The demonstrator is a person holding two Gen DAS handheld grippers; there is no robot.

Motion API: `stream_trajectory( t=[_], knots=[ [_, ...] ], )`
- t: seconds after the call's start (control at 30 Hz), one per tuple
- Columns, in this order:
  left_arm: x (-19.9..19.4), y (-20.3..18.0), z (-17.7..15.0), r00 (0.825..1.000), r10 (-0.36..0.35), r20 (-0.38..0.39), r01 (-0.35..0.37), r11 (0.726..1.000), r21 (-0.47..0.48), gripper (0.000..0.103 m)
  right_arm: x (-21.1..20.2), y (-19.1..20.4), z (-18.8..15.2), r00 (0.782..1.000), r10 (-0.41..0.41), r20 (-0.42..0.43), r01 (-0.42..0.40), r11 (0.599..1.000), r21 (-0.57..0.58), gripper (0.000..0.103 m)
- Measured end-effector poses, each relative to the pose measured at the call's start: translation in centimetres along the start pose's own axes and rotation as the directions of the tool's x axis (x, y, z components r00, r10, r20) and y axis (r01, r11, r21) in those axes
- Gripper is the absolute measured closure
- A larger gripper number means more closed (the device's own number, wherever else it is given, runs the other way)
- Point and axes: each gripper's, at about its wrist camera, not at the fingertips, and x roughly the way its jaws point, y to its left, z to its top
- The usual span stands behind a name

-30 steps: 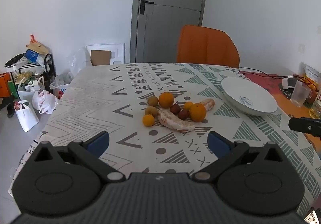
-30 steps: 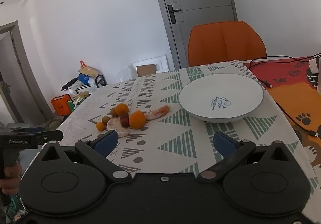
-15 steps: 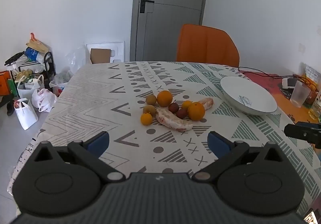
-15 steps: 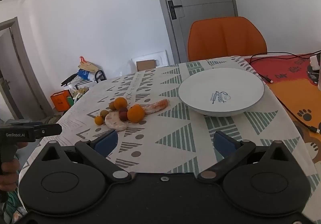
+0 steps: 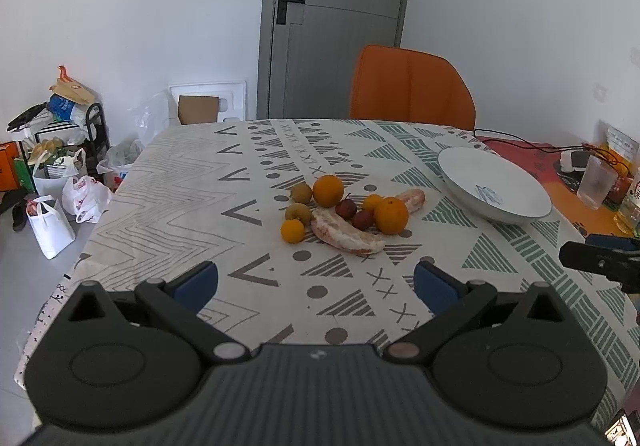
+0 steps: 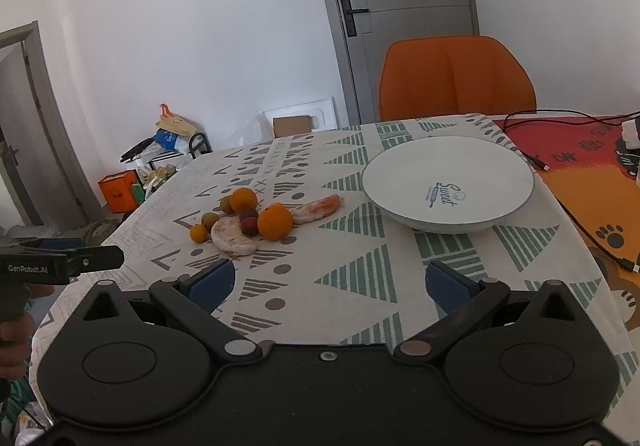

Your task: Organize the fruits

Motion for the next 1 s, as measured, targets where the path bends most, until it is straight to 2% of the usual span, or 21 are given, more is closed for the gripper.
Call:
stream_trajectory(
  t=[1.0],
  knots=[
    [-0.29,0.1,0.15,1.0,0.004,0.013,-0.004,1.0,0.001,0.0,-0.02,0.52,0.11,1.0,-0.005,0.005,0.005,1.0,-0.021,0.0]
  ],
)
